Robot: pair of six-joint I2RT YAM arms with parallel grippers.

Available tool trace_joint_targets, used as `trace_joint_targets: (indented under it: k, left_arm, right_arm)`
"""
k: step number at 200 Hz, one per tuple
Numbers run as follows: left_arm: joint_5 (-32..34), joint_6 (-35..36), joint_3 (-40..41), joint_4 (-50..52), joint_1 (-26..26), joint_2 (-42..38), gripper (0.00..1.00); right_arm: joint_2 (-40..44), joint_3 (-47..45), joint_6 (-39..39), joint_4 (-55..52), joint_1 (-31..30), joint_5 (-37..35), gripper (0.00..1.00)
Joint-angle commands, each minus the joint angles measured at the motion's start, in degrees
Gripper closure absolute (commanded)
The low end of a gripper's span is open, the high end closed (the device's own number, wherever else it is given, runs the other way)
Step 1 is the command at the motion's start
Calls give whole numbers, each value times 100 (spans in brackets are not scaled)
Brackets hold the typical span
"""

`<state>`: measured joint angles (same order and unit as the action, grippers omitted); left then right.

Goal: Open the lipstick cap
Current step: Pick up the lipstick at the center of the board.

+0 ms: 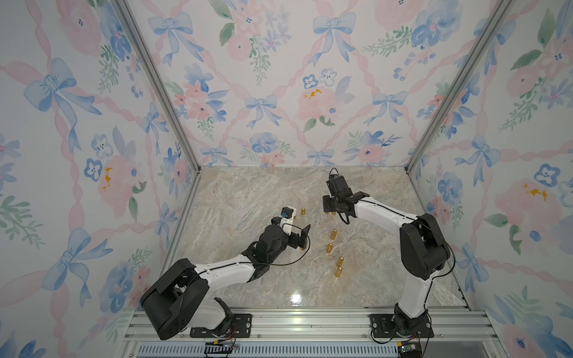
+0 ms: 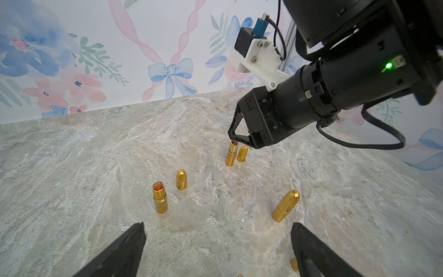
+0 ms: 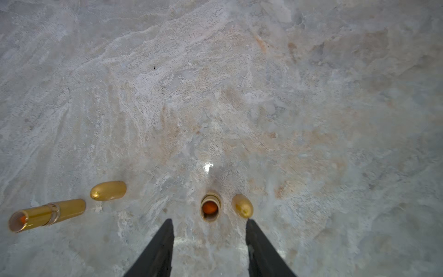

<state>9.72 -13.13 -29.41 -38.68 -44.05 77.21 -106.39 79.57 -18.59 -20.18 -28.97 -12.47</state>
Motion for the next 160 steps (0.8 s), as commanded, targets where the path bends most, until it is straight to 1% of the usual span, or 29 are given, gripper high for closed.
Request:
trace_joint_targets:
  k: [1,29,51,74,103,124,152,160]
  left_arm:
    - [-352,143,119,69,28,-166,2]
    - [-616,143,122,79,-5,-137,2]
    - [-830,160,138,79,-58,-93,2]
    - [-969,198,146,86,-127,-62,2]
    - [-1154,298,164,87,-187,-57,2]
    - [-1260,329,164,97,-217,-48,2]
    - [-1441,398,172,114,-277,-57,2]
    - [-1455,414,177,115,-296,-69,2]
  right_arm:
    - [414,86,-224,-1027,-21,149,44]
    - [748,-29,-399,-1700,-85,293,40]
    - [1006,-245,-571,-1910,-126,419,37]
    - [1063,-396,-771,-2123,-150,610,35]
    - [1340,-894,-1008,-1843,-363,605,33]
    - [1193,-950,-1128,-1872,-404,733,33]
    - [1191,-1098,-1241,-1664,-499,711,34]
    - [1013,-1128,-1277,-1623,-489,726,35]
